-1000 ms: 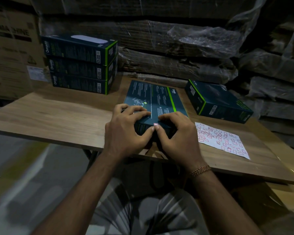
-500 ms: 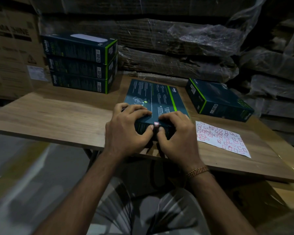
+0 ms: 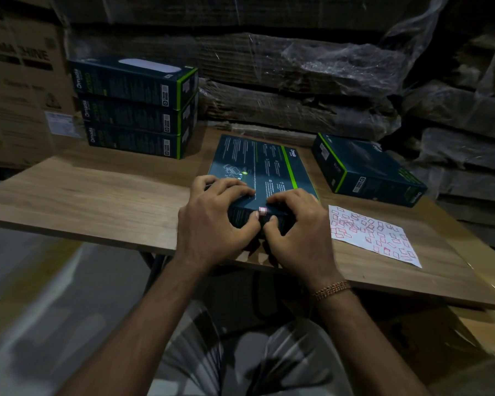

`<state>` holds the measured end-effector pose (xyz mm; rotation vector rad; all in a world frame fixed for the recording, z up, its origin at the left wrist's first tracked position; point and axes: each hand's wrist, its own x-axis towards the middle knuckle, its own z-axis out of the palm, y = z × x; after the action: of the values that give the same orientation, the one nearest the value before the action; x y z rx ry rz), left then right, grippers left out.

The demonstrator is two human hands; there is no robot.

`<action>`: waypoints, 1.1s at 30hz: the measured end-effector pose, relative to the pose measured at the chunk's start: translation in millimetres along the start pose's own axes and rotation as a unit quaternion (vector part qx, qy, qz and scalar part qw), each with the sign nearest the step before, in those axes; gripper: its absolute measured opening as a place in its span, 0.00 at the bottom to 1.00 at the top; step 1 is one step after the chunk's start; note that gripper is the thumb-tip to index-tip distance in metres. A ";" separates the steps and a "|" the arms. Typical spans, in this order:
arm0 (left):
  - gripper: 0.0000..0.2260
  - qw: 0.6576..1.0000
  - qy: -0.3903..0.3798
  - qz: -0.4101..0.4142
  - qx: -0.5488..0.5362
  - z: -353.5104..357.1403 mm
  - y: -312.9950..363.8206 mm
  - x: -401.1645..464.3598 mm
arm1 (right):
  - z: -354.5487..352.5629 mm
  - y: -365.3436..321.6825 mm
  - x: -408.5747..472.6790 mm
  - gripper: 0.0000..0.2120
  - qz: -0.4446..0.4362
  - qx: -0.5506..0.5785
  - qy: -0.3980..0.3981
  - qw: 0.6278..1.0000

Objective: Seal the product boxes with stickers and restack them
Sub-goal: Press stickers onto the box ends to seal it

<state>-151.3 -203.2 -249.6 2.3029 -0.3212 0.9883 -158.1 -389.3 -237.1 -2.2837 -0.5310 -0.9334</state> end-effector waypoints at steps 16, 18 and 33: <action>0.23 1.000 -0.009 0.010 0.004 -0.9 -1.7 -0.5 | -0.5 -0.3 0.1 0.12 0.001 -0.005 -0.005 1.000; 0.23 1.000 -0.011 0.011 0.003 -1.3 -1.7 -0.4 | -0.7 0.1 0.3 0.11 0.000 0.001 -0.006 1.000; 0.22 1.000 -0.005 0.013 0.003 -0.3 -2.0 -0.6 | -0.6 -1.1 0.8 0.11 0.005 0.006 -0.005 1.000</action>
<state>-151.0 -201.5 -250.8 2.3159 -0.3531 0.9928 -158.5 -388.7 -235.7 -2.2805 -0.5287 -0.9123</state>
